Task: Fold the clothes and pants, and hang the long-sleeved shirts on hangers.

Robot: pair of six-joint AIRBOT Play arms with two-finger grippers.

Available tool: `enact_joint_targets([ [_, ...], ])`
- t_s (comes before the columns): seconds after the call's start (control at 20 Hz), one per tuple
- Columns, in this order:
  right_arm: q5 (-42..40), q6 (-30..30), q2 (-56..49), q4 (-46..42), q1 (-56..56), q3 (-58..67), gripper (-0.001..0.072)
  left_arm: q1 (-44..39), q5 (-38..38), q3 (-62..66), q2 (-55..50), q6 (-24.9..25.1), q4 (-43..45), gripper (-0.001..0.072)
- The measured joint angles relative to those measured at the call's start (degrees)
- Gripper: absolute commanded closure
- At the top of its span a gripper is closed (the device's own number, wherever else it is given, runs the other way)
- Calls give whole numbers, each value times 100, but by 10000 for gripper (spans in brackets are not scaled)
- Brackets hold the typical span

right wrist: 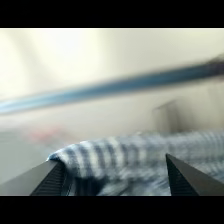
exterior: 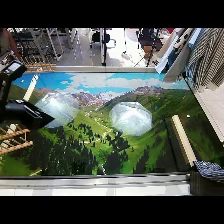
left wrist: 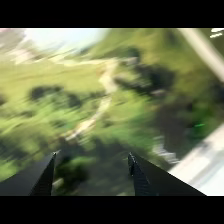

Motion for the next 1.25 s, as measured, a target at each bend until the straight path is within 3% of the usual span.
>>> enact_joint_targets([
  [0.05,490,-472,22,1056,57,-160,96,0,7,0,2,-166,544,238],
  [0.1,962,-831,28,1781,151,-326,2,2,15,0,4,-374,1196,238],
  [0.2,1812,-1329,24,2514,431,-686,17,2,-11,-2,17,-678,2282,238],
  [0.35,2791,-1622,-13,2494,905,-1128,19,0,-26,-2,33,-909,3084,238],
  [0.65,3836,-1725,-68,2111,1967,-1493,21,39,437,-28,39,-964,3355,238],
  [0.85,4232,-1768,-164,2033,3630,-1818,22,162,901,-57,-11,-964,3622,238],
  [1.0,3886,-1954,-302,1740,5421,-2334,24,203,1032,-61,-31,-962,3713,238],
  [1.05,3617,-2052,-369,1554,6004,-2522,46,210,1060,-61,-35,-962,3731,238],
  [1.15,2922,-2319,-557,1115,7143,-2874,273,216,1093,-61,-37,-962,3759,238],
  [1.2,2566,-2507,-680,844,7654,-3003,321,219,1106,-61,-39,-962,3764,238],
  [1.25,2260,-2708,-798,564,8065,-3088,321,221,1108,-61,-39,-962,3770,238],
])
